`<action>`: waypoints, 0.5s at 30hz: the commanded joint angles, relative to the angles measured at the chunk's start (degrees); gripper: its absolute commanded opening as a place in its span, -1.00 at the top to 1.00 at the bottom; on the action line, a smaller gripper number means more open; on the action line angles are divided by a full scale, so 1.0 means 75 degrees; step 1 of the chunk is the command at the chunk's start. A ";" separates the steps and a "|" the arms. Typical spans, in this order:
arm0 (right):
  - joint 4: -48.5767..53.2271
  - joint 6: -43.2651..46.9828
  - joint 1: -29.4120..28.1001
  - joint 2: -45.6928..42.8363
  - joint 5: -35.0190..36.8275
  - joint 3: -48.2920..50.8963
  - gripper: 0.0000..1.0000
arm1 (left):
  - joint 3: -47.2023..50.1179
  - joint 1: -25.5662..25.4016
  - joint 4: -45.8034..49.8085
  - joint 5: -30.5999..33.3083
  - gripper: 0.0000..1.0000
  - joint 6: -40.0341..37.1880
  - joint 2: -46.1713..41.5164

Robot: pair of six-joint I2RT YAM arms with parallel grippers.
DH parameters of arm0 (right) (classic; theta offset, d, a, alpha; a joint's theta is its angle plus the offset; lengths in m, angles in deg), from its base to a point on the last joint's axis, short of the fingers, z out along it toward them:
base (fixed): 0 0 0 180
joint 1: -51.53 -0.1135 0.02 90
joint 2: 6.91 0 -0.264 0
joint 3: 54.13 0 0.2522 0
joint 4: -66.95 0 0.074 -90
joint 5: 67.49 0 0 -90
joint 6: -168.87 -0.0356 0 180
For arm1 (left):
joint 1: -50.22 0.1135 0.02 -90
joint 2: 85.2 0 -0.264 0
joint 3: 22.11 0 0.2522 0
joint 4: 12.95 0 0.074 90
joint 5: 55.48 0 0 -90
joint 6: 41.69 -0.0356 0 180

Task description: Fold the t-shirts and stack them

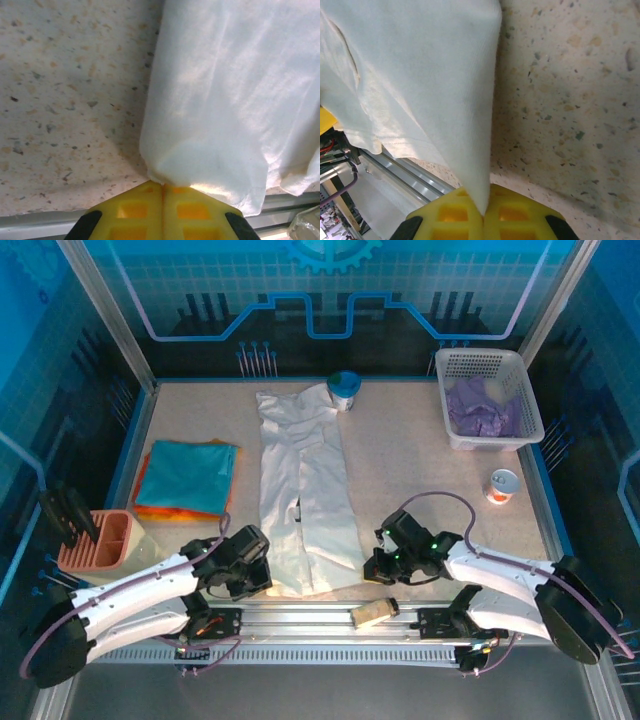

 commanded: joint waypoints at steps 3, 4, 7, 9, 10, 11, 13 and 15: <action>0.0859 -0.0333 -0.0346 -0.0276 0.0048 -0.0013 1.00 | -0.0411 -0.0576 0.0349 0.0175 0.96 0.0338 -0.0102; 0.1055 -0.0366 -0.0397 -0.0378 0.0092 -0.0051 1.00 | -0.0467 -0.0715 0.0491 0.0195 1.00 0.0407 -0.0133; 0.1478 -0.0620 -0.0650 -0.0784 0.0269 -0.0128 1.00 | -0.0629 -0.1231 0.0593 0.0338 1.00 0.0830 -0.0272; 0.1737 -0.0825 -0.0804 -0.1095 0.0404 -0.0123 1.00 | -0.0779 -0.1602 0.0673 0.0477 1.00 0.1114 -0.0248; 0.1914 -0.0897 -0.0832 -0.1283 0.0489 -0.0116 1.00 | -0.0903 -0.1770 0.0760 0.0556 1.00 0.1206 -0.0206; 0.2063 -0.0950 -0.0837 -0.1479 0.0592 -0.0111 1.00 | -0.1026 -0.1871 0.0834 0.0616 1.00 0.1255 -0.0142; 0.2268 -0.0996 -0.0786 -0.1792 0.0783 -0.0188 1.00 | -0.1181 -0.1895 0.0866 0.0646 1.00 0.1195 0.0017; 0.2395 -0.0902 -0.0653 -0.1933 0.0859 -0.0308 1.00 | -0.1347 -0.1892 0.0883 0.0736 1.00 0.1090 0.0190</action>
